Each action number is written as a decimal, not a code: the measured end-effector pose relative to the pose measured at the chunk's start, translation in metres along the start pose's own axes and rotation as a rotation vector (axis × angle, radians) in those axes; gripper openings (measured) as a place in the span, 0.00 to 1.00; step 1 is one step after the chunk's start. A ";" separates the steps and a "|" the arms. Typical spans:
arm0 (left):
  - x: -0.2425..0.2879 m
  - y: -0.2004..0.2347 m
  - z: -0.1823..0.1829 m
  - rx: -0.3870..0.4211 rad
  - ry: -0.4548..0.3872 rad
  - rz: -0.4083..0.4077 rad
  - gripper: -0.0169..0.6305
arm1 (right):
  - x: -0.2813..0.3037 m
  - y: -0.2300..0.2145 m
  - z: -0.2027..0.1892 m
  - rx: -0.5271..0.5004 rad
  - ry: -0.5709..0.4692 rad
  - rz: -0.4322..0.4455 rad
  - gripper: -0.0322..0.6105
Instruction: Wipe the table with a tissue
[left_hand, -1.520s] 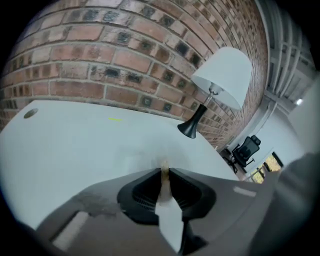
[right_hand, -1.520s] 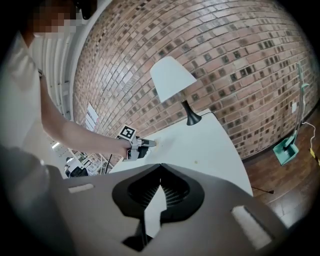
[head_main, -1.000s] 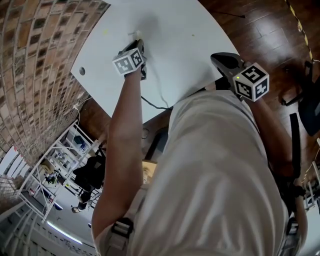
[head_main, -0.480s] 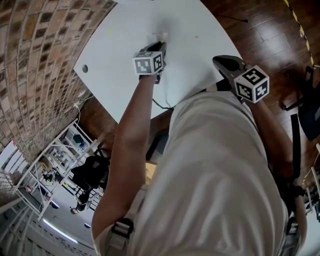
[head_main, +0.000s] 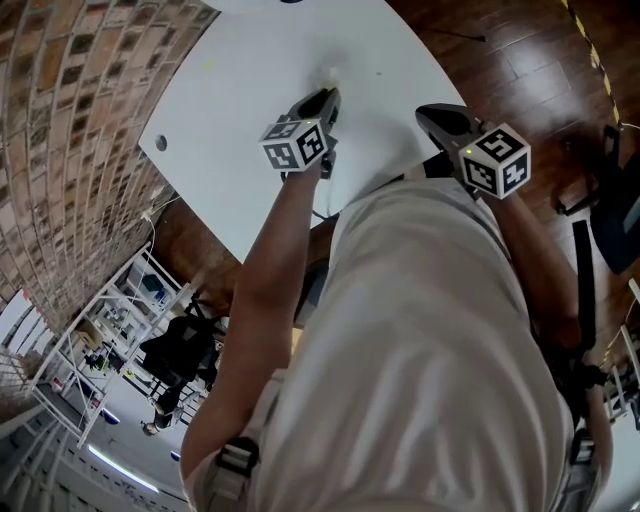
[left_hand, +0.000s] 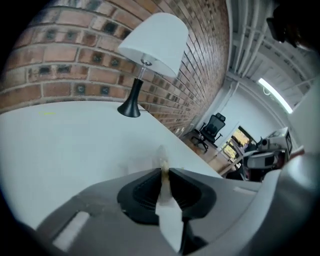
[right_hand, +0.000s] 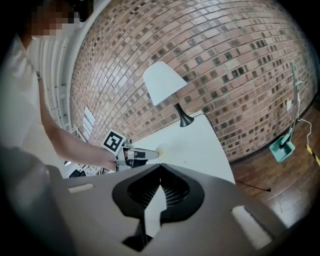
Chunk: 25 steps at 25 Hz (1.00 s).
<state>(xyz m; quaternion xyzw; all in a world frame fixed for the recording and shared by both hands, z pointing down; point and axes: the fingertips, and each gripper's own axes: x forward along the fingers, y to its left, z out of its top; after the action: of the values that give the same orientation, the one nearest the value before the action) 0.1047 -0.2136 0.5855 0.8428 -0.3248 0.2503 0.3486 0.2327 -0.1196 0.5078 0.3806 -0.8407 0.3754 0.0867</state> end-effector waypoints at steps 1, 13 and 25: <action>-0.002 0.001 0.002 -0.027 -0.017 0.008 0.11 | 0.000 -0.001 0.001 0.000 -0.001 -0.001 0.06; 0.036 -0.029 0.004 0.071 0.040 0.051 0.11 | -0.015 -0.025 0.011 0.001 -0.009 0.018 0.06; 0.074 -0.035 -0.006 0.174 0.174 0.106 0.12 | -0.043 -0.056 0.021 -0.015 -0.003 0.062 0.06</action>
<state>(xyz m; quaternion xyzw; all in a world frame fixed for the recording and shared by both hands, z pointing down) 0.1778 -0.2170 0.6223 0.8266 -0.3145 0.3678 0.2871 0.3049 -0.1335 0.5056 0.3542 -0.8549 0.3711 0.0766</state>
